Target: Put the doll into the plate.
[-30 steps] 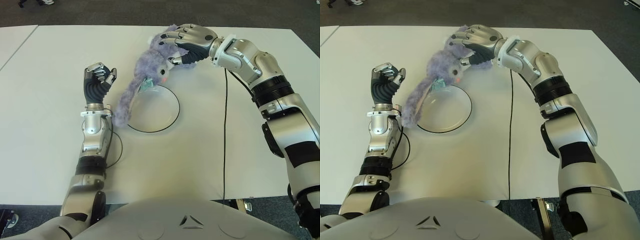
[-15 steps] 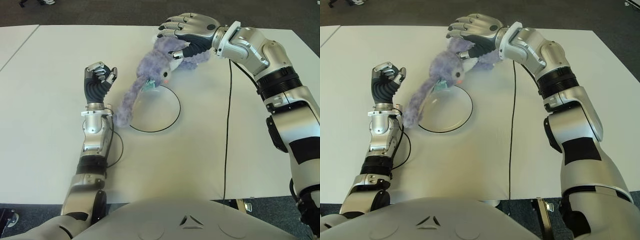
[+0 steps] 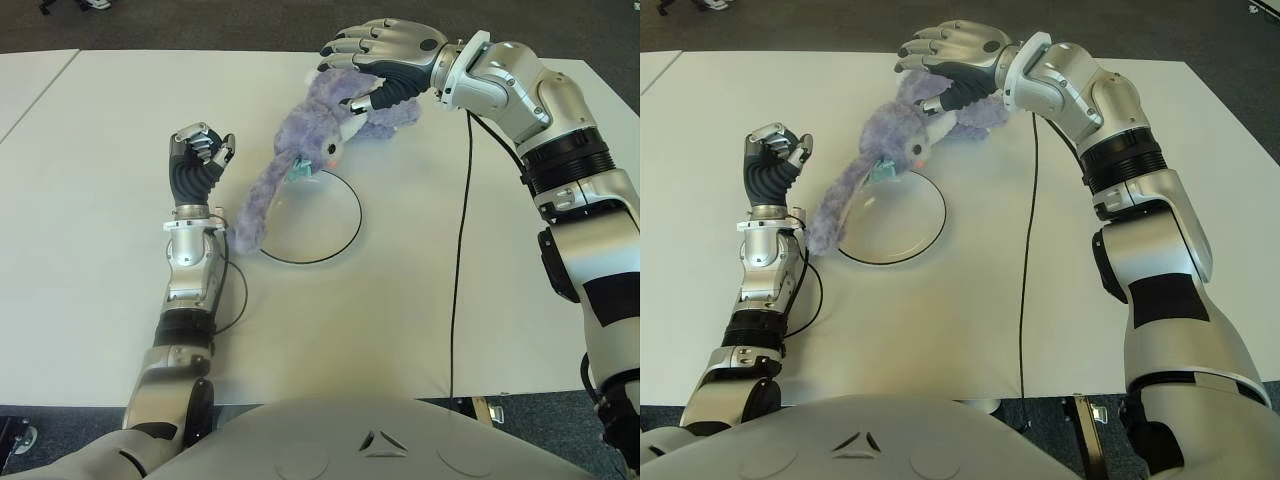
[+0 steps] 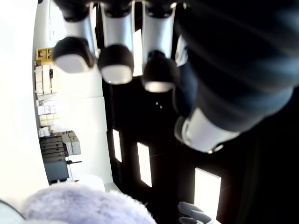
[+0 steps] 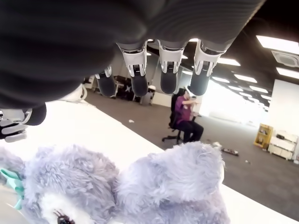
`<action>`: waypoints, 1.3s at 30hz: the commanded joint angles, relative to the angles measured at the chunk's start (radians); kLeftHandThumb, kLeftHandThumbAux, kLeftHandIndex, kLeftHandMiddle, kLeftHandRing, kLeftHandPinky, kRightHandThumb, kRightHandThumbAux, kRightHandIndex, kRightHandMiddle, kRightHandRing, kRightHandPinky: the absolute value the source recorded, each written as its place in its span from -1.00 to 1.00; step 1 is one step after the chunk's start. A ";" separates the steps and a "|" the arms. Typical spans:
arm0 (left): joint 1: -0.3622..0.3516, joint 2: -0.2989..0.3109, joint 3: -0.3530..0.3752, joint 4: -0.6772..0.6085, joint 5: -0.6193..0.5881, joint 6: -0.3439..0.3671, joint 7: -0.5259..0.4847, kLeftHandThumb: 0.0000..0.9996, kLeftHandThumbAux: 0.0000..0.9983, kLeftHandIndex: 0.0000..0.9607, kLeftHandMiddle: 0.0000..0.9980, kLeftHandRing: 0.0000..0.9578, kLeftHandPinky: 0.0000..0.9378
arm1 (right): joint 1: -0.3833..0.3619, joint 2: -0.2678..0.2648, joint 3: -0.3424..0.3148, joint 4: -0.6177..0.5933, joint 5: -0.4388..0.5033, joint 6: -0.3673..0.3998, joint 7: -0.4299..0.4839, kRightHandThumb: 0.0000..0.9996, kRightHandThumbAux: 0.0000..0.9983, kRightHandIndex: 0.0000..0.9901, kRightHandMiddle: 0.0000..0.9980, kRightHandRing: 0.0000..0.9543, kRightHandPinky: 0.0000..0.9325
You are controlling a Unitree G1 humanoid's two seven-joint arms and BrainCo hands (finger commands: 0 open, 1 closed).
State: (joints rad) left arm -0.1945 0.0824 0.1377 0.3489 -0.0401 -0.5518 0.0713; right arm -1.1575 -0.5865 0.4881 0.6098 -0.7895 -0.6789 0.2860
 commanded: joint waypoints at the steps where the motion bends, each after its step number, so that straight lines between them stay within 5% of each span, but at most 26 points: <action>1: 0.151 -0.047 -0.012 0.145 0.013 -0.002 0.001 0.01 0.62 0.51 0.76 0.86 0.89 | -0.008 -0.002 -0.005 -0.017 0.004 0.000 0.015 -0.03 -0.72 -1.00 -1.00 -1.00 -1.00; 11: 0.151 -0.049 -0.015 0.148 0.018 -0.008 0.001 0.01 0.62 0.53 0.76 0.86 0.88 | 0.002 0.002 0.021 -0.005 -0.053 -0.014 -0.053 -0.07 -0.71 -1.00 -1.00 -1.00 -1.00; 21: 0.159 -0.053 -0.019 0.136 0.020 -0.006 0.002 -0.02 0.64 0.57 0.76 0.86 0.88 | 0.017 0.010 0.025 -0.010 -0.019 0.015 0.053 -0.03 -0.68 -1.00 -1.00 -1.00 -1.00; 39: 0.166 -0.062 -0.024 0.128 0.026 -0.015 0.012 0.00 0.63 0.52 0.75 0.86 0.89 | 0.005 0.076 0.093 0.091 -0.072 0.047 0.059 -0.08 -0.71 -1.00 -1.00 -1.00 -1.00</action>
State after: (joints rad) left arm -0.2017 0.0757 0.1339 0.3536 -0.0398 -0.5563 0.0726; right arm -1.1559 -0.5465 0.5473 0.6611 -0.8387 -0.6555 0.3278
